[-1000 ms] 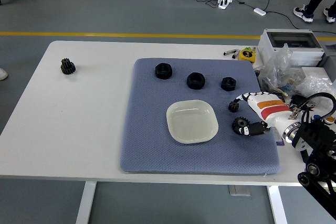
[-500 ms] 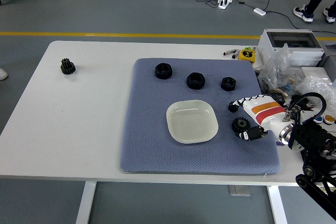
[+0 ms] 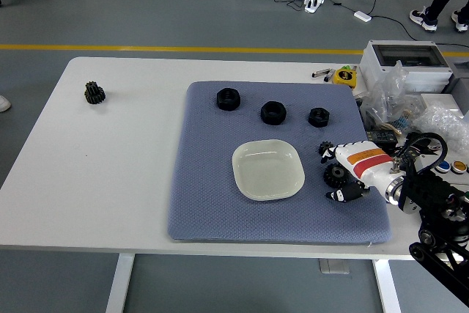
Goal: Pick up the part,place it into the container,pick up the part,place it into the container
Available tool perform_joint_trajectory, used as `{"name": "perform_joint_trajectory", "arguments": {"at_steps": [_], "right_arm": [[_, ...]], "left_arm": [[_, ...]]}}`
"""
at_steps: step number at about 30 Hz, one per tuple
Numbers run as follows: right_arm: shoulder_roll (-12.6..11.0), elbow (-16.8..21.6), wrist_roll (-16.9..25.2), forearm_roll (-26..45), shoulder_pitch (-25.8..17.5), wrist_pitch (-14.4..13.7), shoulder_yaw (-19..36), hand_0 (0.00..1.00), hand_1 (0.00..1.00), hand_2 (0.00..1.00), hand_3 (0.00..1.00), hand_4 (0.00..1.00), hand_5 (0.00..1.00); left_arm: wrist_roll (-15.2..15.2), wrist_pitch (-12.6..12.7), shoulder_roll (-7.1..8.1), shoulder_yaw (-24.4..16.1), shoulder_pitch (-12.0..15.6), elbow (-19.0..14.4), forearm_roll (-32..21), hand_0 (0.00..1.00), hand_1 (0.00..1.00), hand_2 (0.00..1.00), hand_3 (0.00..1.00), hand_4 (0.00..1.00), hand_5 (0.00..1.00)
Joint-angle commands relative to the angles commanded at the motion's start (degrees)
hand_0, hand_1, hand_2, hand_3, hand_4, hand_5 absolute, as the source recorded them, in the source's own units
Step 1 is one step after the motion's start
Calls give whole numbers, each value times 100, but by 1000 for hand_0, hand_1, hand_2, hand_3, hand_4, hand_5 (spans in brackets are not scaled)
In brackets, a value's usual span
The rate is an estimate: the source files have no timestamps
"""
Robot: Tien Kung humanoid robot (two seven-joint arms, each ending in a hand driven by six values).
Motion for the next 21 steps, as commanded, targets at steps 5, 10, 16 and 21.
{"name": "perform_joint_trajectory", "arguments": {"at_steps": [5,10,16,21], "right_arm": [[75,-267,70,225,145,-110,-78,652,663,694,665,902,281],[106,-414,73,333,294,-112,-167,644,658,689,678,905,279],[86,-598,61,474,418,1,-243,626,646,681,674,896,291],[61,-652,53,502,402,80,-199,563,622,655,636,874,293]], "left_arm": [[7,0,-3,-23,12,2,30,668,636,638,591,644,592],[7,7,-1,-24,17,2,28,668,635,638,592,644,592],[3,7,10,-20,9,2,21,668,635,638,591,644,592],[4,1,1,-5,4,-2,3,668,635,637,591,644,592]]}}
